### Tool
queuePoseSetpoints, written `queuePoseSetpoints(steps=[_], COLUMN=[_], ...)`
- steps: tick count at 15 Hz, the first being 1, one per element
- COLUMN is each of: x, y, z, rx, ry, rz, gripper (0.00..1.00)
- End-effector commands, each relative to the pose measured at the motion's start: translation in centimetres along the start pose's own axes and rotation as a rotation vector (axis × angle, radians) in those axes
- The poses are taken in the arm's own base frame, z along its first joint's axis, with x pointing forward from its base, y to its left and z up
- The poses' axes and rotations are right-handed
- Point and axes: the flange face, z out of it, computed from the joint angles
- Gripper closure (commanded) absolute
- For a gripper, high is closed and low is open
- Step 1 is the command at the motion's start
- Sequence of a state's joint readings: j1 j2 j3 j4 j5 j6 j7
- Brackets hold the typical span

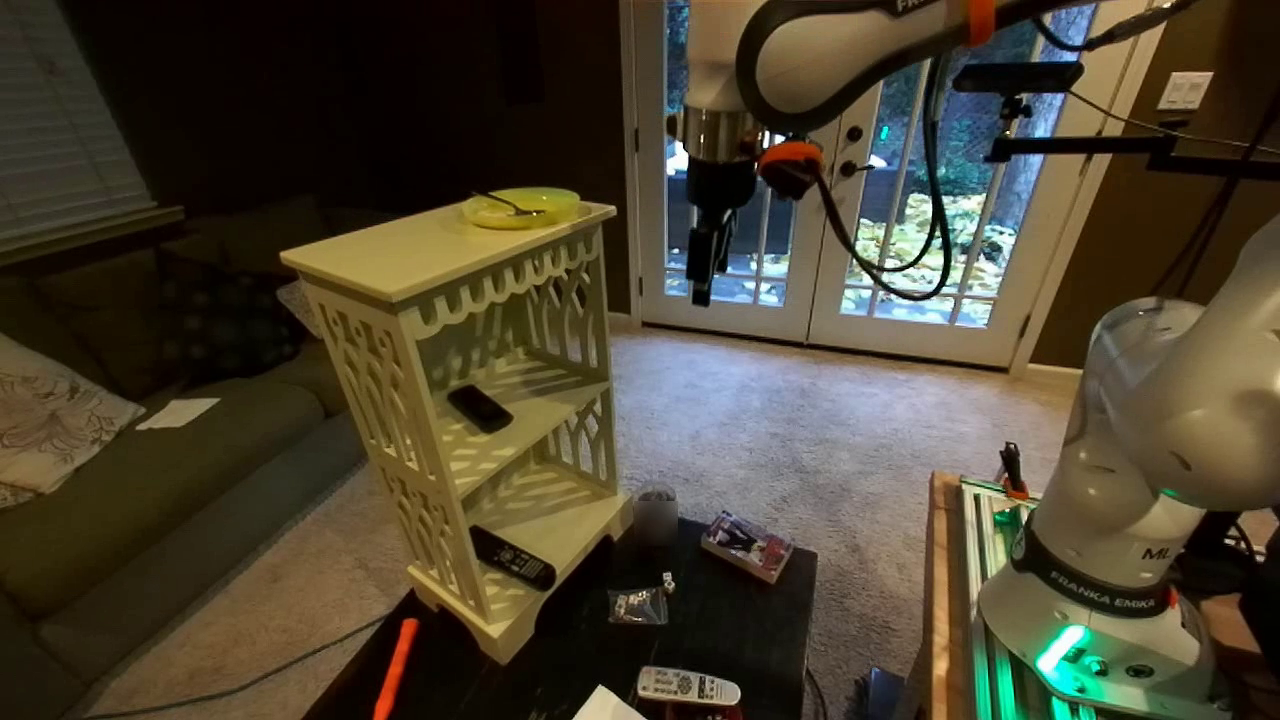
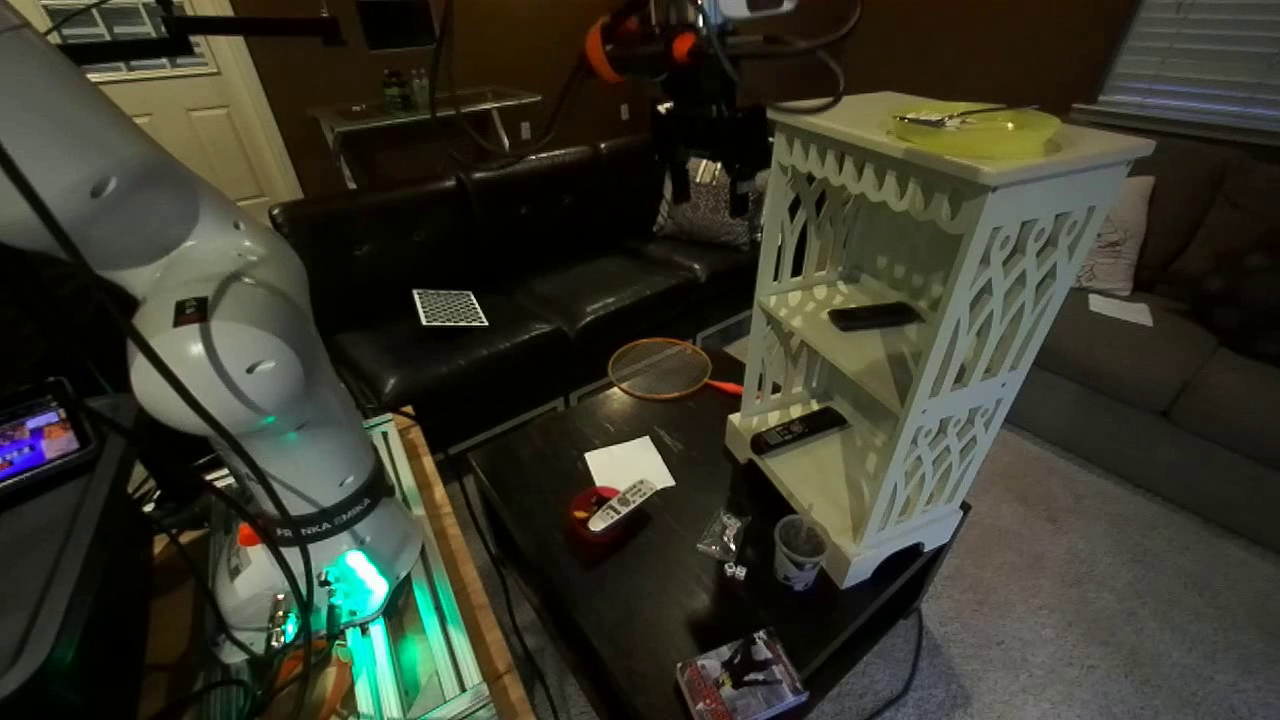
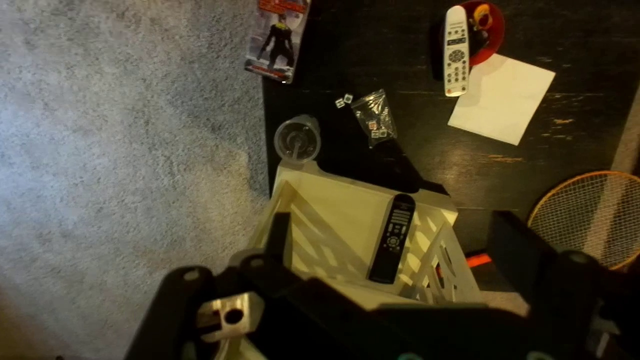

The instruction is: Put the grey remote on top of the shelf

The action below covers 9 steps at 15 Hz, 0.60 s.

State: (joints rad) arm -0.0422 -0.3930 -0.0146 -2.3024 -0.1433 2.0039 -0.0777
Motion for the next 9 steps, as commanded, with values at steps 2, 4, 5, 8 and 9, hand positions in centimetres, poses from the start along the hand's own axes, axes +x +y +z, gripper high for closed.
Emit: queuePoseSetpoints(steps=[2,4,5,8,9], x=[-0.3,-0.9,-1.2,-2.7,-3.3], y=[-5.4,-8.3,-9.7,-13.8,-14.9], z=[8.7,12.1,13.8,20.0,22.3], rx=[0.131,0.120,0.108,0.055,0.046], ry=[-0.017,-0.008,-0.017,-0.112,-0.160], rz=[0.042,0.059,0.058,0.073,0.078], gripper=[0.00,0.00,0.00,0.00,0.00])
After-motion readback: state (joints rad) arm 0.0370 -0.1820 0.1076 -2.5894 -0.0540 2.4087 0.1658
